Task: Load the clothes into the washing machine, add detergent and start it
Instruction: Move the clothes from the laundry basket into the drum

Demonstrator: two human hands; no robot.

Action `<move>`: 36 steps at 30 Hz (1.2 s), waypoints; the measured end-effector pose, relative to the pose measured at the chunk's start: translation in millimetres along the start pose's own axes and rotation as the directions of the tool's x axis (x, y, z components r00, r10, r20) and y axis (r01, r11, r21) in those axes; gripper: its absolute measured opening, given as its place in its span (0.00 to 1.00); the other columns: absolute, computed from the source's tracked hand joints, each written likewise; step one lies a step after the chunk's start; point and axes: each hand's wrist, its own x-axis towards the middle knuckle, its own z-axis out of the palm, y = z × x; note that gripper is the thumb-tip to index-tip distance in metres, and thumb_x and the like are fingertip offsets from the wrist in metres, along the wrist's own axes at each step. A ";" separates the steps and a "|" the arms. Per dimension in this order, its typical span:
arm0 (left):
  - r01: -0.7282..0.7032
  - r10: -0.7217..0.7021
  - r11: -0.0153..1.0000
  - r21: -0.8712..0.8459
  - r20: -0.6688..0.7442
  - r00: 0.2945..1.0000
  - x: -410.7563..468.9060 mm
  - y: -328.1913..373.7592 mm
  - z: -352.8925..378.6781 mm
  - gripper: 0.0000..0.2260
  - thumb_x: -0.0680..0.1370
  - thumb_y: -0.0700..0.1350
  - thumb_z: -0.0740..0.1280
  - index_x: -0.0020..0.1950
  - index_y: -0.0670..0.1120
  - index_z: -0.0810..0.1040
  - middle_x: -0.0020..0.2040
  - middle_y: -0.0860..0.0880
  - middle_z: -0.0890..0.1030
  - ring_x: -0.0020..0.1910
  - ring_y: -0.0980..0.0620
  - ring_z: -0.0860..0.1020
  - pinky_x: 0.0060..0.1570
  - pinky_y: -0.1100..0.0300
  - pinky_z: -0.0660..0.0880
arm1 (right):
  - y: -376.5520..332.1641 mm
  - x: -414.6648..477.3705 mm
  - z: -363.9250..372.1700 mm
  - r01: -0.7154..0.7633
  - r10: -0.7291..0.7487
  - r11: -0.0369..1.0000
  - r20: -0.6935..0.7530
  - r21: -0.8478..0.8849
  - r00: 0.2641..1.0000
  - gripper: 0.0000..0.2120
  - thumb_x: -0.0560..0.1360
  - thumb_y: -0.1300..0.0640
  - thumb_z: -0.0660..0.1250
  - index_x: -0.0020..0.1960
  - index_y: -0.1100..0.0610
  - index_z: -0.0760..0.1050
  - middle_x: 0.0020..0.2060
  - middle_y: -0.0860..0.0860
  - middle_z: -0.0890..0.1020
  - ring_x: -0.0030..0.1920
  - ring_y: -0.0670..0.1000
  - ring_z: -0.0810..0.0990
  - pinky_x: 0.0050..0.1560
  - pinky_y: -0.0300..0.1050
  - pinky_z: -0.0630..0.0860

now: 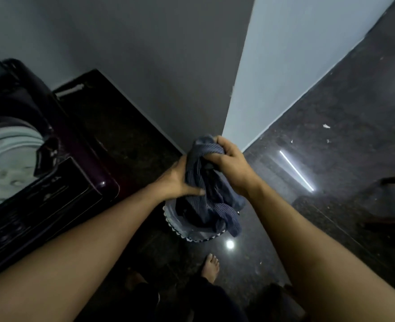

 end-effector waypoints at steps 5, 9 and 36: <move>0.006 -0.079 0.952 -0.307 -0.227 0.971 -20.9 60.3 -19.5 0.24 0.67 0.50 0.69 0.64 0.51 0.78 0.59 0.46 0.83 0.59 0.45 0.81 0.61 0.46 0.78 | -74.3 -19.4 2.8 0.071 -0.074 0.997 0.142 0.031 0.987 0.10 0.76 0.71 0.69 0.47 0.56 0.78 0.41 0.54 0.81 0.42 0.51 0.81 0.43 0.41 0.80; -0.082 -0.066 0.871 -0.484 -0.280 0.958 -49.1 107.2 -46.8 0.14 0.78 0.38 0.66 0.61 0.50 0.80 0.53 0.50 0.84 0.54 0.50 0.82 0.55 0.57 0.80 | -102.5 -37.7 -18.3 0.114 -0.103 0.989 0.127 -0.089 0.987 0.23 0.72 0.66 0.77 0.63 0.61 0.74 0.52 0.53 0.85 0.50 0.49 0.86 0.50 0.41 0.81; -0.573 0.034 0.463 -0.676 -0.633 0.774 -241.6 112.6 -316.2 0.17 0.80 0.53 0.67 0.65 0.47 0.81 0.62 0.45 0.84 0.63 0.45 0.81 0.62 0.49 0.77 | -258.9 -22.0 162.0 0.197 -0.211 0.968 0.084 0.152 0.974 0.12 0.82 0.56 0.62 0.61 0.56 0.80 0.54 0.56 0.87 0.55 0.57 0.86 0.60 0.56 0.81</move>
